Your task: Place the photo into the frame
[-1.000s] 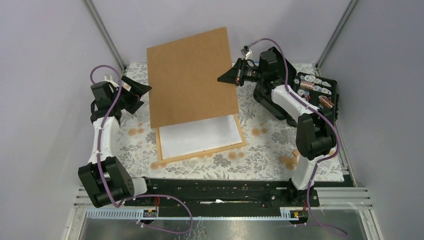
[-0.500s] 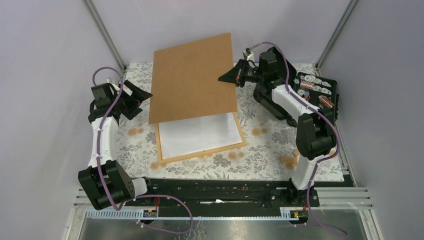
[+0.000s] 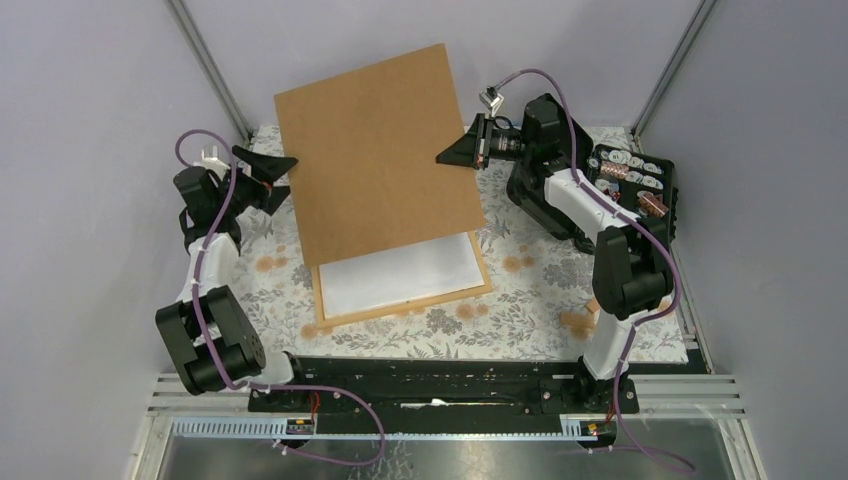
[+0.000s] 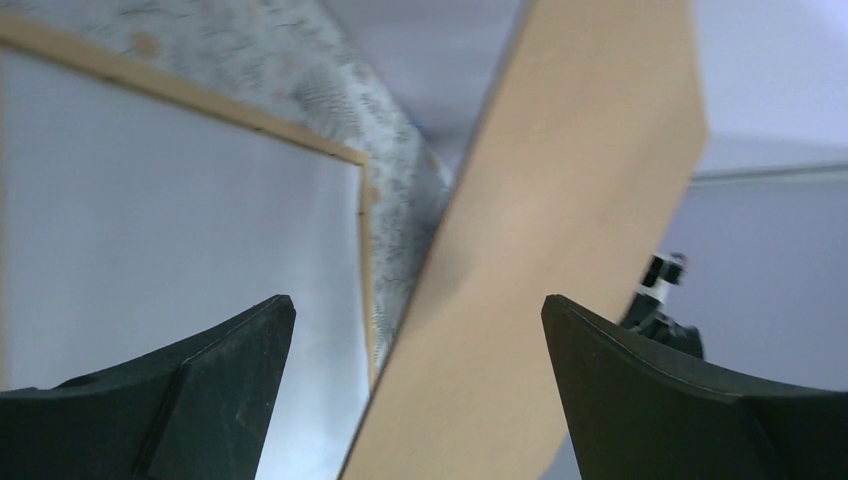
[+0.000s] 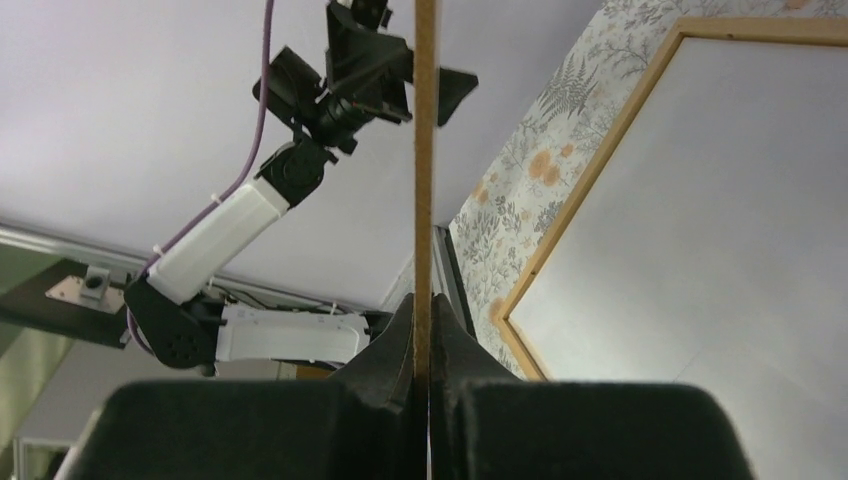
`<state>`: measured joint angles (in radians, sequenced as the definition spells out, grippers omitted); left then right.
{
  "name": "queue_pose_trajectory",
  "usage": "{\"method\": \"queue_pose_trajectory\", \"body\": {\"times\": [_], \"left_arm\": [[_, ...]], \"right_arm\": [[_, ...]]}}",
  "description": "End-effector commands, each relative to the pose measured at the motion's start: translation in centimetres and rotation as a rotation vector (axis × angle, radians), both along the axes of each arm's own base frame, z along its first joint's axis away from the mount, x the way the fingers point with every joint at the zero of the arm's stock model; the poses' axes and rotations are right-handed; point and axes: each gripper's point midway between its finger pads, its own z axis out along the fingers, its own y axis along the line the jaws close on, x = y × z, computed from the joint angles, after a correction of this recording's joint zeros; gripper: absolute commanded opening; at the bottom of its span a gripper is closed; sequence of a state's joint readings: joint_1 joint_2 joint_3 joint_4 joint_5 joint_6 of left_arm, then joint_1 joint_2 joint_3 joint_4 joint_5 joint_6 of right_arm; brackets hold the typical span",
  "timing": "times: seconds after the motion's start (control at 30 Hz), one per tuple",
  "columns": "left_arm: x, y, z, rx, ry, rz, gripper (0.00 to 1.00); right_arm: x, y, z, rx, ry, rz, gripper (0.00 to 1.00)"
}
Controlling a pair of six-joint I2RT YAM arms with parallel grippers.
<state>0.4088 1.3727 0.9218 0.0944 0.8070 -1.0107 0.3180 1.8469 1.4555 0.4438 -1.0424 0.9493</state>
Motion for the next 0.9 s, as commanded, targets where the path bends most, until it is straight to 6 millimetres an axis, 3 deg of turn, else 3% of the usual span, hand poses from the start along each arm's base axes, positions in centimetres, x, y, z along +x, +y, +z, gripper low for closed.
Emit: {"method": "queue_pose_trajectory", "body": {"times": [0.0,0.1,0.33,0.47,0.7,0.87], "left_arm": [[0.7,-1.5,6.5,-0.019,-0.29,-0.156,0.99],[1.1,-1.4,6.8,-0.031,-0.315,-0.166,0.99],[2.1,-0.9,6.4,0.001,-0.325,-0.155,0.95],[2.4,-0.6,5.3,-0.004,-0.309,-0.151,0.93],[2.5,-0.8,2.8,-0.031,-0.267,-0.142,0.89],[1.8,-1.4,0.5,-0.043,-0.222,-0.152,0.89]], "right_arm": [[-1.3,0.0,4.8,0.058,-0.231,0.098,0.0],[-0.7,0.2,4.3,0.066,-0.251,0.107,0.0],[0.7,0.7,1.0,0.06,-0.311,0.121,0.04],[0.5,0.8,-1.0,0.024,-0.368,0.126,0.09],[0.3,1.3,-7.4,-0.16,-0.392,0.121,0.13],[-0.1,1.1,-9.6,-0.194,-0.383,0.134,0.11]]}}
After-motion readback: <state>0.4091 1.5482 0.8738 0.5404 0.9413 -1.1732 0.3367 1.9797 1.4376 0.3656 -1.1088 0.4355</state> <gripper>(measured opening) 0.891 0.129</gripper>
